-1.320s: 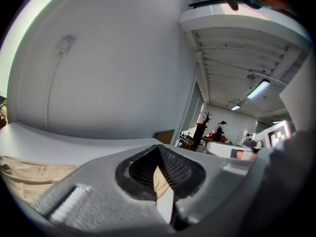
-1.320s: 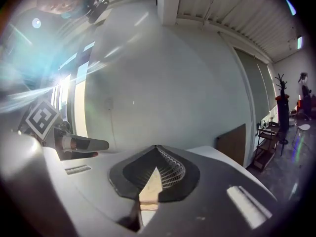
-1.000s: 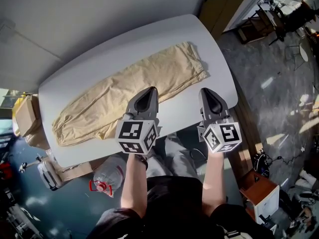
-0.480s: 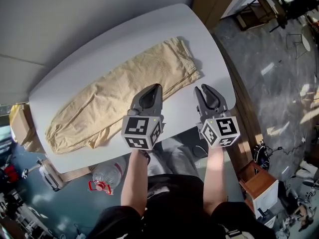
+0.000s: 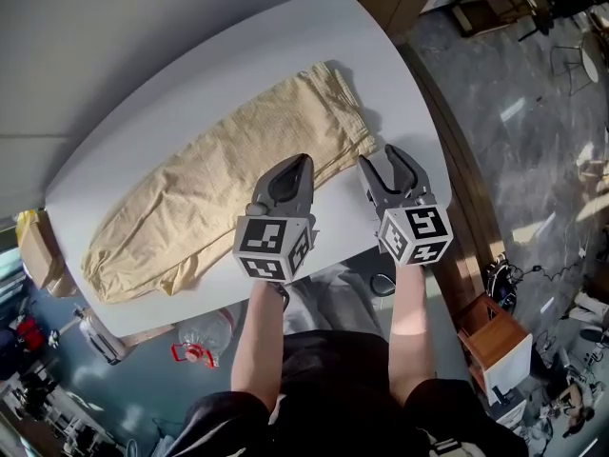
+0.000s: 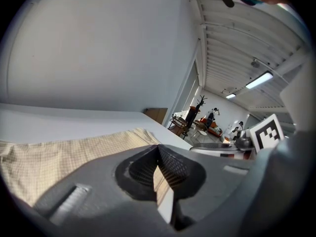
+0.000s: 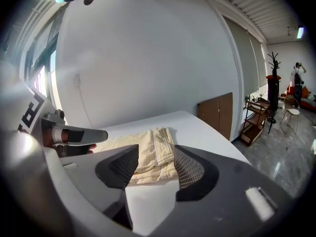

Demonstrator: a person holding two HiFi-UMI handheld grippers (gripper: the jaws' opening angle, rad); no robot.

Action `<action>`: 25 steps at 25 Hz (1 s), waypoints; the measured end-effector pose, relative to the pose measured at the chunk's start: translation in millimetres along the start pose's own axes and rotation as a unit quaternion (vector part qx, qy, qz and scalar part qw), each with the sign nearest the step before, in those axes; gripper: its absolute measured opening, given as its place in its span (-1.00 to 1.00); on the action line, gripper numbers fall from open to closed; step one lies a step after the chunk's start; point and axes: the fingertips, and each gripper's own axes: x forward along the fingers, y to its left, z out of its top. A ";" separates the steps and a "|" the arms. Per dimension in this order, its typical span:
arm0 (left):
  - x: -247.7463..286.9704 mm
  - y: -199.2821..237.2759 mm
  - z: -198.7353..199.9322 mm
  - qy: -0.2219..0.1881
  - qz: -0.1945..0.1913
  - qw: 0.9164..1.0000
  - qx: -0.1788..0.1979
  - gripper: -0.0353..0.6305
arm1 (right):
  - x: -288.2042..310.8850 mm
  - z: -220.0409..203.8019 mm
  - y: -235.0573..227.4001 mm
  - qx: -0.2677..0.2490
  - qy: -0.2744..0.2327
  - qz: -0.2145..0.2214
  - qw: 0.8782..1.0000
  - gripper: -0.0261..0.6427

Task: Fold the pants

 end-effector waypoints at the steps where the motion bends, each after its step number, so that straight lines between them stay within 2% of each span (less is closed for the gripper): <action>1: 3.1 1.4 -1.0 0.002 0.001 1.000 -0.001 -0.88 | 4.4 -1.6 -3.2 -0.001 0.007 -0.002 1.000 -0.21; 6: 14.7 7.5 -6.6 0.011 0.008 1.000 -0.009 -0.88 | 23.6 -18.3 -19.0 0.006 0.060 -0.016 0.998 -0.11; 10: 18.4 14.5 -13.5 0.015 0.015 0.999 -0.025 -0.88 | 40.6 -23.9 -23.5 0.011 0.082 -0.013 0.996 -0.04; 13: 13.3 21.6 -22.0 0.017 0.028 0.999 -0.042 -0.88 | 52.1 -31.1 -23.3 0.012 0.106 -0.010 0.994 -0.03; 17: 8.2 27.5 -27.2 0.027 0.035 0.998 -0.046 -0.88 | 64.1 -38.0 -21.8 0.010 0.134 -0.007 0.991 -0.05; 21: 5.2 33.9 -27.9 0.026 0.039 0.997 -0.053 -0.88 | 70.9 -47.2 -17.9 -0.024 0.173 -0.016 0.984 -0.30; 25: 2.8 37.9 -26.6 0.026 0.043 0.997 -0.054 -0.88 | 74.0 -50.5 -7.2 -0.031 0.182 0.005 0.983 -0.66</action>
